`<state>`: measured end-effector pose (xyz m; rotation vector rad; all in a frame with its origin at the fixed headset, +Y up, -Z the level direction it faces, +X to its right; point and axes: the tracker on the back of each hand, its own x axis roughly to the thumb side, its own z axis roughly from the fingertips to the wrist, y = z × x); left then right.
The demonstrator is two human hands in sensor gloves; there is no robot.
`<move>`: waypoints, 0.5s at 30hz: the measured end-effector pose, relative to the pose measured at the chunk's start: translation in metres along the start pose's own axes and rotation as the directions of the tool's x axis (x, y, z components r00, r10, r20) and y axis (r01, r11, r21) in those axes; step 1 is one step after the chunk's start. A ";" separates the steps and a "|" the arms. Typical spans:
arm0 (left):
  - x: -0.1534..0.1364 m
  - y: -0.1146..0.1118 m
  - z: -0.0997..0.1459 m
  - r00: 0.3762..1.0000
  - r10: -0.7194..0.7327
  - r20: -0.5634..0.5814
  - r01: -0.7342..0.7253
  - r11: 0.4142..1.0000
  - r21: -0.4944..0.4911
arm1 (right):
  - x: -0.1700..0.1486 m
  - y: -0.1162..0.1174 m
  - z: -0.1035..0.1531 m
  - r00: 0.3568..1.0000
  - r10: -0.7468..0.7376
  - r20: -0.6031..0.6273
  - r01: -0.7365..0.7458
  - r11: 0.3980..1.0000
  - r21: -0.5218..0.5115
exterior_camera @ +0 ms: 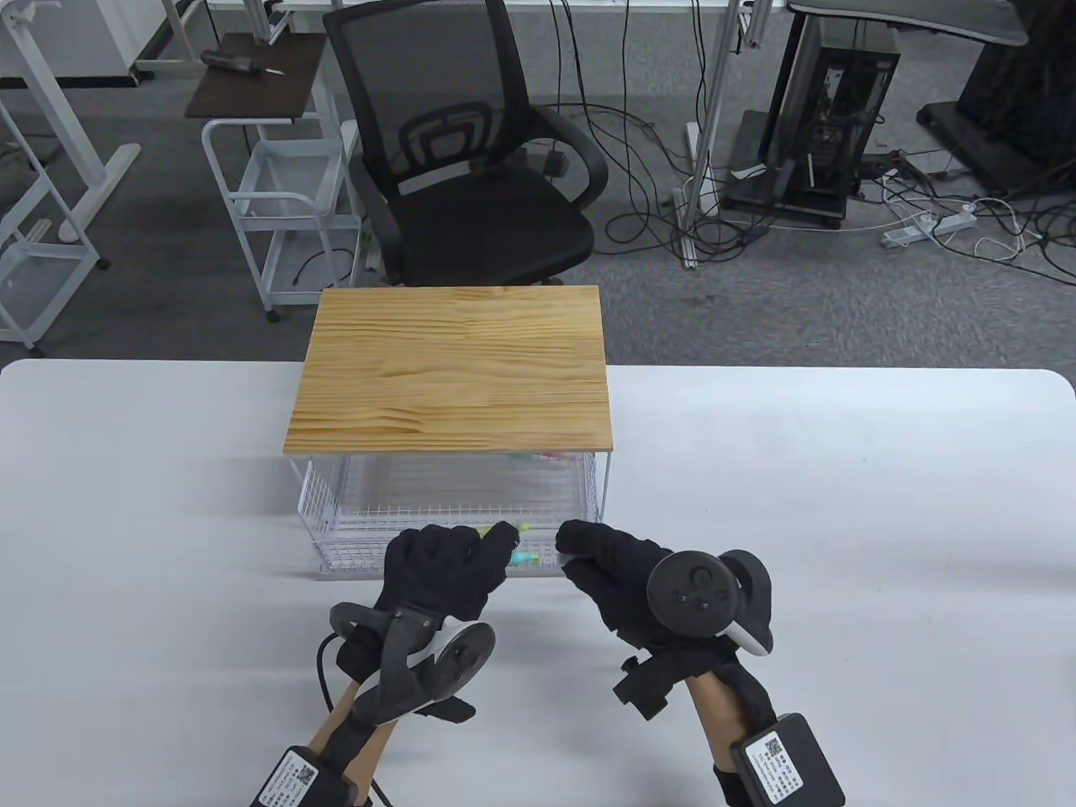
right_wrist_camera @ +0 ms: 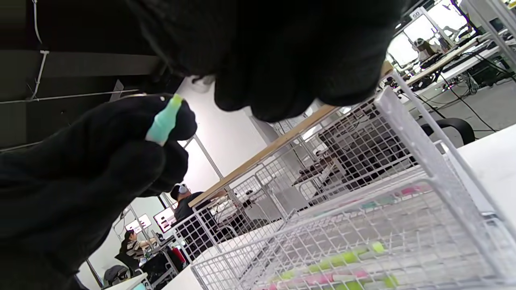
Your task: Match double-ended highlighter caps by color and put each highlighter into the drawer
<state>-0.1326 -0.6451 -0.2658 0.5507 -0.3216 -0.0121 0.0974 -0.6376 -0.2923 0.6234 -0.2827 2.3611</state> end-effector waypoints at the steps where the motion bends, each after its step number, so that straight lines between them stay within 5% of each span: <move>1: 0.000 0.000 0.000 1.000 -0.005 -0.002 0.005 1.000 0.002 | 0.000 0.000 0.000 1.000 -0.003 -0.003 0.003 1.000 -0.011; 15: 0.008 0.000 0.002 0.998 -0.033 0.051 0.033 0.999 0.015 | -0.001 0.009 0.000 0.999 -0.043 0.031 0.043 0.999 0.007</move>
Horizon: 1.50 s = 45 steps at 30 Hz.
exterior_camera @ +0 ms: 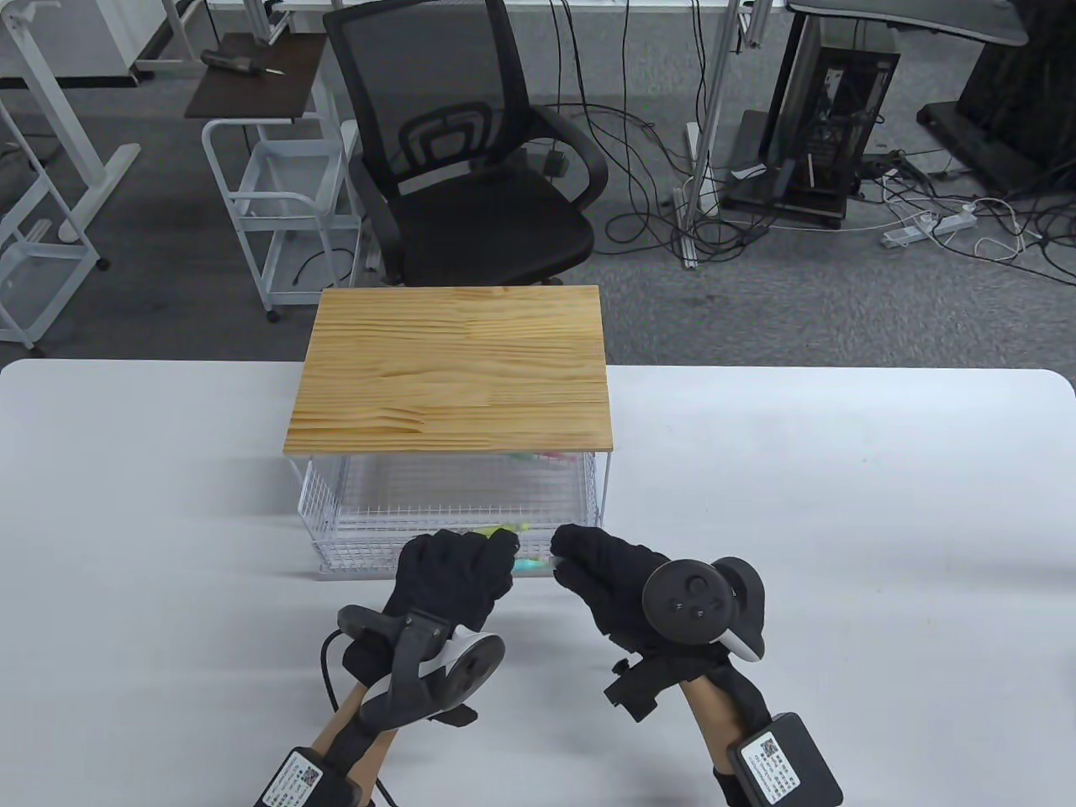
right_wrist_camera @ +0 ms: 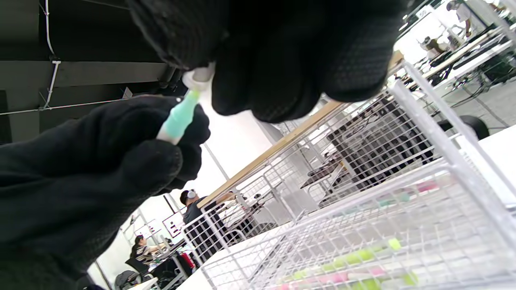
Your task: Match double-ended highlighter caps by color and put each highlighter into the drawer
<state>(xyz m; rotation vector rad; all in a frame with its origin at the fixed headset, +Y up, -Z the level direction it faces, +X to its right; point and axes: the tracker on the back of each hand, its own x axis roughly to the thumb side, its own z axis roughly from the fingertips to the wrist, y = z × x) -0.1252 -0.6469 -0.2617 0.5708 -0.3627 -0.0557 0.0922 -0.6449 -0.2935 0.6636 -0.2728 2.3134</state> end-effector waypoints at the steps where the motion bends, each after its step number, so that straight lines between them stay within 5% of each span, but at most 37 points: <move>1: 0.000 0.000 0.000 1.000 -0.001 0.003 0.001 1.000 0.001 | 0.001 0.000 0.000 1.000 -0.006 0.000 0.006 1.000 0.001; 13: 0.002 -0.002 0.001 0.998 -0.008 0.070 0.010 0.999 -0.036 | -0.001 0.013 -0.002 0.999 -0.033 -0.020 0.036 0.986 0.161; 45: 0.000 -0.004 0.004 0.986 0.055 0.158 -0.049 0.998 -0.038 | 0.008 0.021 0.005 0.997 0.043 0.063 -0.051 0.992 0.119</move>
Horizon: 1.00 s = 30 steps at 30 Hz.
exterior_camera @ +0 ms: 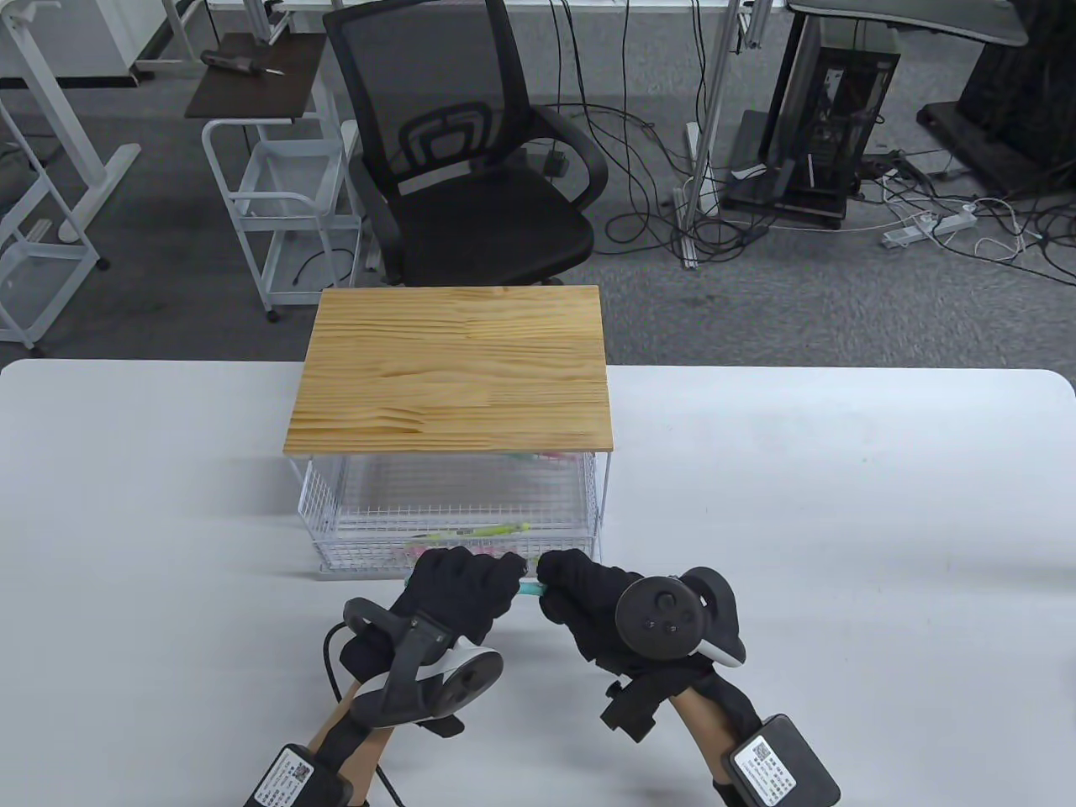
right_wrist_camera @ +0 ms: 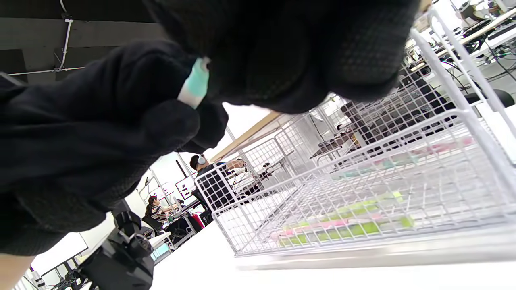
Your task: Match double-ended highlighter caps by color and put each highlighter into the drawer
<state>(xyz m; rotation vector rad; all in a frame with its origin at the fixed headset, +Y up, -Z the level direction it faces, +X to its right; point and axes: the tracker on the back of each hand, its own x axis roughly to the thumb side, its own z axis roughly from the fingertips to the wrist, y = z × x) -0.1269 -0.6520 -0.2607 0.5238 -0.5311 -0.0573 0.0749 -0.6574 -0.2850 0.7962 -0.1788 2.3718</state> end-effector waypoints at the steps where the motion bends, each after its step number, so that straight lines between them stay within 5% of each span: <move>1: 0.000 0.000 0.000 1.000 0.004 0.002 -0.004 1.000 0.006 | 0.001 -0.001 0.000 1.000 -0.002 0.004 0.002 1.000 -0.002; 16: -0.003 0.003 0.002 0.999 0.036 -0.008 -0.036 0.999 0.012 | -0.003 -0.016 0.000 0.999 -0.029 -0.016 0.029 1.000 0.006; 23: -0.011 -0.010 -0.002 0.997 -0.025 -0.071 0.021 0.998 -0.054 | -0.016 -0.058 0.009 0.983 0.120 -0.141 -0.145 0.972 -0.186; 30: -0.025 -0.025 -0.042 0.969 -0.090 -0.231 0.044 0.980 -0.195 | -0.030 -0.081 0.020 0.977 0.099 -0.188 -0.147 0.954 -0.260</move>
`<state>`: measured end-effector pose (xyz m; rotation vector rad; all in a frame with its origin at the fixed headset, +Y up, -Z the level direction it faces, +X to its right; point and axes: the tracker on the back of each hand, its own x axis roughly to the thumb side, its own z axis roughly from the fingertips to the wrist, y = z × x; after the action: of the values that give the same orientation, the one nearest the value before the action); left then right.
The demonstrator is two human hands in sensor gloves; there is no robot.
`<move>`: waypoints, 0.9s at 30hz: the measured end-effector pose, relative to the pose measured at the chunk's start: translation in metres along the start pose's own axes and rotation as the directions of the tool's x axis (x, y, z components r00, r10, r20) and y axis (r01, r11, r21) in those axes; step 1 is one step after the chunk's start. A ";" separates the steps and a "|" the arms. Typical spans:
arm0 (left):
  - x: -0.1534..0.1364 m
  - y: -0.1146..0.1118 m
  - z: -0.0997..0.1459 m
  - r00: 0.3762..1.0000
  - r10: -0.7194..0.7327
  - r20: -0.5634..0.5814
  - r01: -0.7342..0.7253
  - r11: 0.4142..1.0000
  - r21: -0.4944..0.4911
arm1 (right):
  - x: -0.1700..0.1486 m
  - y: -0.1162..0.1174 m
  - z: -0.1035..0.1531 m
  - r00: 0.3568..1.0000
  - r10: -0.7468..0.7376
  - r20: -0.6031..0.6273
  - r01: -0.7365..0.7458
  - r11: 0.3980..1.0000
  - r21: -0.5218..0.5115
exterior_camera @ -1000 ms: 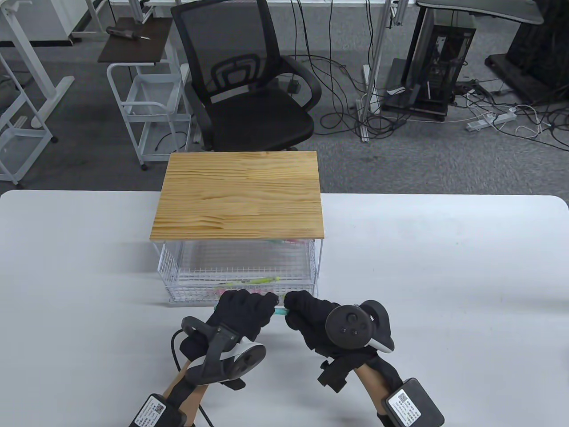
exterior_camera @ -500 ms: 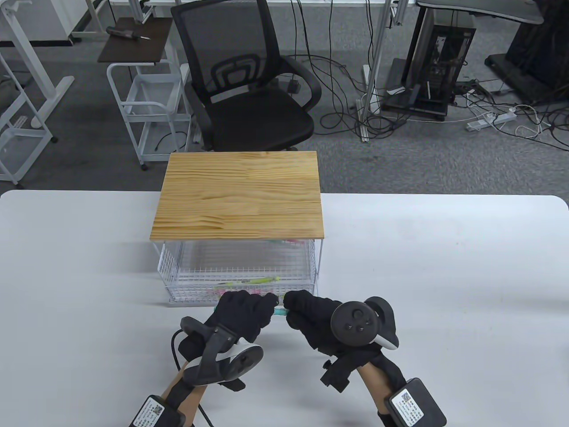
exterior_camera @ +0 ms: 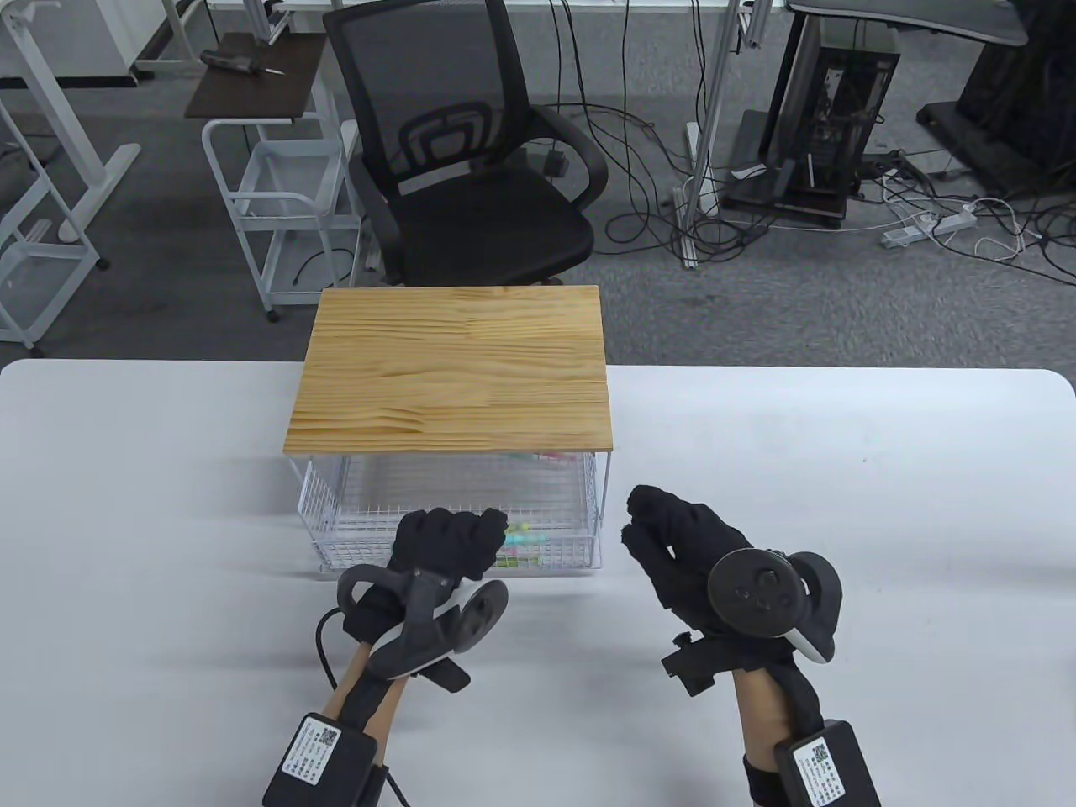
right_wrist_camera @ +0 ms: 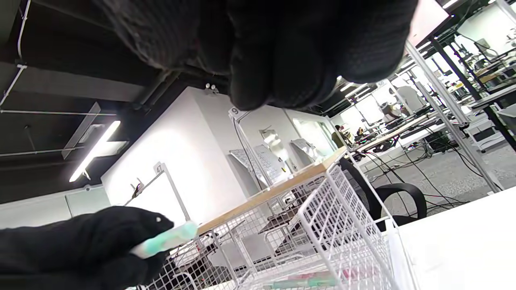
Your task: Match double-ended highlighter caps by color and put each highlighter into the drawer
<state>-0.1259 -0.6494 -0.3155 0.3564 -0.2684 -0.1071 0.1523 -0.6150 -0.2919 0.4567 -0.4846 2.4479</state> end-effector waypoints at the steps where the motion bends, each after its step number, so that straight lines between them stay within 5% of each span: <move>1: 0.000 -0.003 -0.008 1.000 0.018 -0.025 -0.019 0.999 -0.032 | -0.003 0.000 0.000 1.000 -0.001 -0.007 0.001 1.000 0.003; 10: 0.001 -0.044 -0.048 0.969 -0.159 -0.190 0.116 0.969 -0.220 | -0.018 0.007 0.000 0.995 0.090 -0.035 -0.089 0.995 0.036; 18: -0.002 -0.076 -0.055 0.961 -0.210 -0.181 0.142 0.933 -0.332 | -0.030 0.005 -0.002 0.997 0.050 -0.054 -0.048 0.998 0.036; 27: -0.007 -0.075 -0.053 0.968 -0.176 -0.178 0.104 0.930 -0.351 | -0.032 0.014 -0.005 0.995 0.080 -0.055 -0.076 0.994 0.073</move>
<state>-0.1218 -0.7006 -0.3920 0.0400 -0.0139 -0.2529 0.1675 -0.6394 -0.3131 0.4015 -0.3999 2.5521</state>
